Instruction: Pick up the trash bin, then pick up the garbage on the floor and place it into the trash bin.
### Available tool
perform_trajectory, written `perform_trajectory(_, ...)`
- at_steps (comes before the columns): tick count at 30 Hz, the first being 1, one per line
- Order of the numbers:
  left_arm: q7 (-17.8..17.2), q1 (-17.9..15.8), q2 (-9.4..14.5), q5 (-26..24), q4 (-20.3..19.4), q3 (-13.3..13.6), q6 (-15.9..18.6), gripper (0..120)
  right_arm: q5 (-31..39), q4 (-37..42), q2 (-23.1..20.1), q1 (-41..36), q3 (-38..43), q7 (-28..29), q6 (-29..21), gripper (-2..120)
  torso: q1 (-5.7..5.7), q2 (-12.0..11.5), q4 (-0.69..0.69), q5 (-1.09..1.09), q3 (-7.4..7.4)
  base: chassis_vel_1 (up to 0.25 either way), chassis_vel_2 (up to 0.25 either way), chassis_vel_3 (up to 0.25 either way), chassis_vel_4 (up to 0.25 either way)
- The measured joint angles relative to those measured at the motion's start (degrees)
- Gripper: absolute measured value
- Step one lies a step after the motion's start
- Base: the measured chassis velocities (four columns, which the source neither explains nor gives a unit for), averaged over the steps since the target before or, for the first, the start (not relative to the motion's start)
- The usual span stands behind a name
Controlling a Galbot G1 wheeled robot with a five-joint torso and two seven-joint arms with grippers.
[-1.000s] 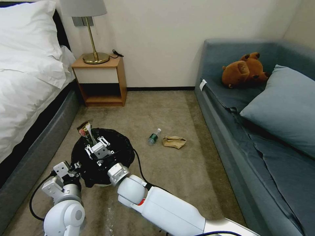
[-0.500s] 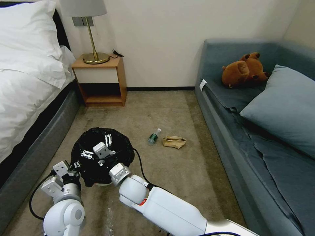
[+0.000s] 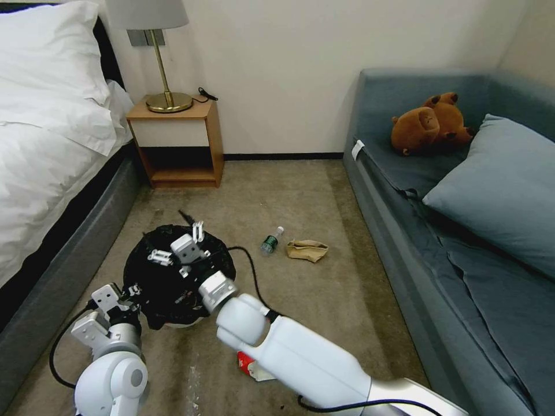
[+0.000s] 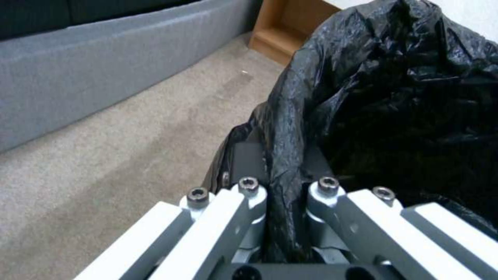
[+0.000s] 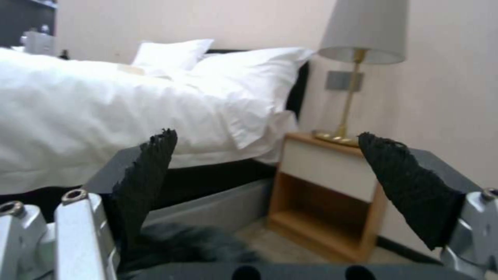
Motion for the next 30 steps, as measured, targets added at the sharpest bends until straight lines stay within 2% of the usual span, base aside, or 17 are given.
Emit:
perform_trajectory(10,0.0,-0.1,1.1,-0.7,0.0,-1.1,0.0,4,1.4,6.2,-4.7,-0.4,9.1,-1.9,-3.0,95,0.00,0.0,0.00,0.01,0.00,0.000,0.000,0.000,0.000)
perform_trajectory(17,0.0,-0.6,1.2,-0.7,0.4,-1.0,0.0,4,0.8,8.0,-7.8,-2.9,12.0,-3.3,-3.1,95,0.00,0.0,0.00,0.01,0.00,0.000,0.000,0.000,0.000)
perform_trajectory(30,0.2,-0.3,1.6,-0.7,0.6,-1.2,-0.1,4,-0.2,8.7,-12.8,-11.9,20.4,-14.1,-5.8,100,0.00,0.0,-0.01,0.00,0.00,0.000,0.000,0.000,0.000)
